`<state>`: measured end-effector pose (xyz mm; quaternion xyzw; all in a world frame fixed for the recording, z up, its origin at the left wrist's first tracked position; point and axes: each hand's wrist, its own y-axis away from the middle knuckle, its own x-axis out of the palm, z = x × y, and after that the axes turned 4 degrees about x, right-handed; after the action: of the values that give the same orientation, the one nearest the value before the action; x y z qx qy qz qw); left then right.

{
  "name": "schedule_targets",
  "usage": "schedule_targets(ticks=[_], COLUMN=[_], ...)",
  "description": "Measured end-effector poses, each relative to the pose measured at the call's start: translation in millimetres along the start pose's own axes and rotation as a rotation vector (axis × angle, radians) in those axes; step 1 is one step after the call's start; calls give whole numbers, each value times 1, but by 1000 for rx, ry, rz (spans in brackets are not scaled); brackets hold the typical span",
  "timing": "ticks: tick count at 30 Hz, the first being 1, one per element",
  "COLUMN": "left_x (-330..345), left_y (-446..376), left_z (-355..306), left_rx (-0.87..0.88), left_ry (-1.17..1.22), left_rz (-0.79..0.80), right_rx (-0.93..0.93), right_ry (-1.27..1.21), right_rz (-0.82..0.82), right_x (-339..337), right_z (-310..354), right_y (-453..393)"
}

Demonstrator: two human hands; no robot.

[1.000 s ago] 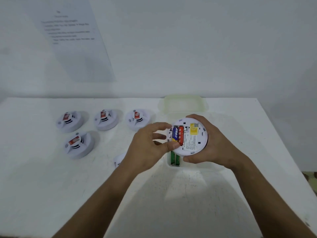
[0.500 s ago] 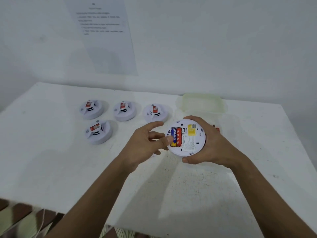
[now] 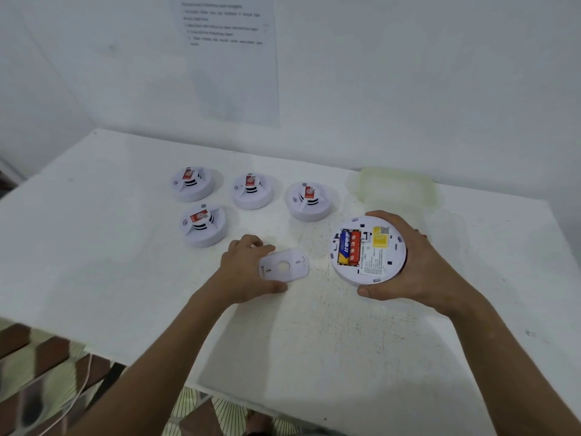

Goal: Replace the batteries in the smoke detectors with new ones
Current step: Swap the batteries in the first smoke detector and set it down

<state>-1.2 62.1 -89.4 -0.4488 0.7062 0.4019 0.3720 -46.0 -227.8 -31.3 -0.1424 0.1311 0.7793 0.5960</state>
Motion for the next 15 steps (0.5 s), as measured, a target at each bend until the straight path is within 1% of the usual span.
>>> schedule_targets(ticks=[5,7,9,11,12,15], left_x=[-1,-1,-2,-9,-15,-42], left_y=[-2,0,2,7,10,17], left_z=[10,12,15,18,20,21], left_rx=[104,179,247,258,263,315], left_ry=[31,-60,-127,-56,7,155], left_rz=[-33,-80,-90,-96,-152,-456], right_rx=[18,24,33,44,49,55], right_ry=[-11,-7,-11,-24,-30,-52], right_rz=[11,3,-8,-19,-28,-65], right_x=[14,22,31,39,43,55], right_z=[6,8,9,10,11,13], right_y=[1,1,1,1,1,0])
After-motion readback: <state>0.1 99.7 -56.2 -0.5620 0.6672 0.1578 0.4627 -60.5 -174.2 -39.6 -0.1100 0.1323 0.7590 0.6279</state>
